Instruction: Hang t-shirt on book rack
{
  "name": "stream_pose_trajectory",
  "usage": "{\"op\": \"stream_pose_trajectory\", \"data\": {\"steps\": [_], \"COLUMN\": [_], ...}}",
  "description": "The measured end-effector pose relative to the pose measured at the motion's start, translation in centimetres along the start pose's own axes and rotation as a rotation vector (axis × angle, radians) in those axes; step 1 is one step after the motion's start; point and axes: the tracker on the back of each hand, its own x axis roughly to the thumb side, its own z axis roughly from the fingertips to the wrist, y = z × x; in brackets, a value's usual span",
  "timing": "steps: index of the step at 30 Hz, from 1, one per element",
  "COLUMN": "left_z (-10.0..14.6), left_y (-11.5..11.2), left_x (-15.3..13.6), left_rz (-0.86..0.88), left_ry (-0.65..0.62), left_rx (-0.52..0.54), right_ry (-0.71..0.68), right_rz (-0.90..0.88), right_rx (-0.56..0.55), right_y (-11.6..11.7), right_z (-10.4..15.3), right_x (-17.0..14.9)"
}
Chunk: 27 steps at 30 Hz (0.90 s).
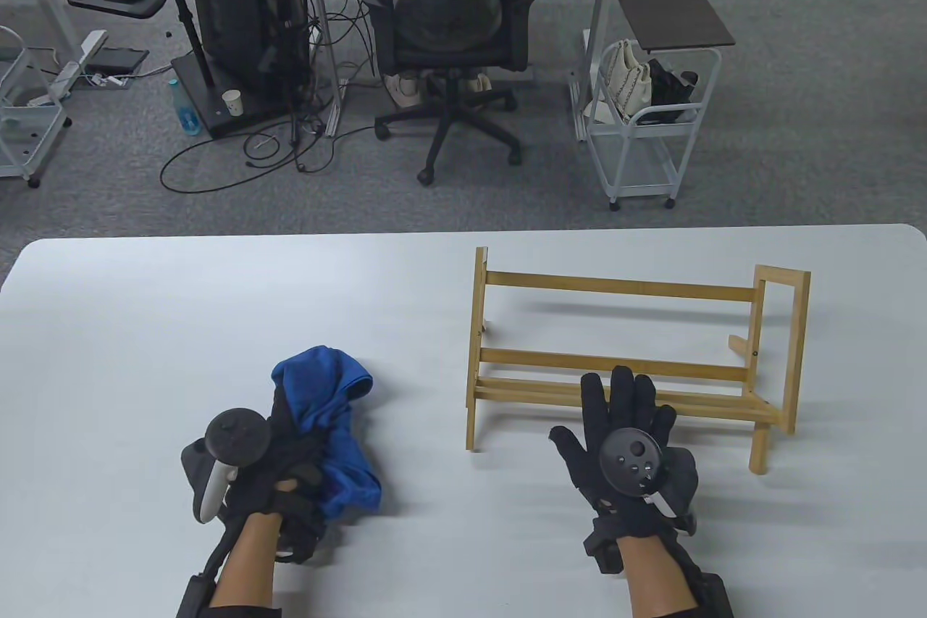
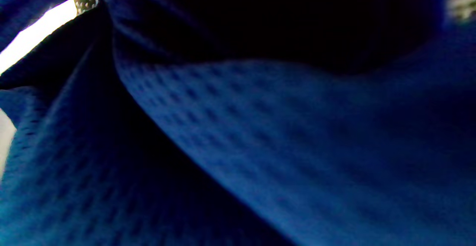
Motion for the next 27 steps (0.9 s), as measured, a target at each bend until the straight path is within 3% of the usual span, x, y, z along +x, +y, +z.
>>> {"op": "stream_pose_trajectory", "data": {"steps": [13, 27], "left_z": [0.5, 1.7], "left_y": [-0.3, 1.9], "left_x": [1.4, 4.9], "left_rz": [0.223, 0.473], "left_ry": [-0.148, -0.386], "left_rx": [0.002, -0.002], "right_ry": [-0.044, -0.147], "right_rz": [-0.127, -0.360], "right_rx": [-0.028, -0.011], "right_y": [-1.0, -1.9], "right_z": [0.0, -0.8], "right_x": [0.6, 4.2]}}
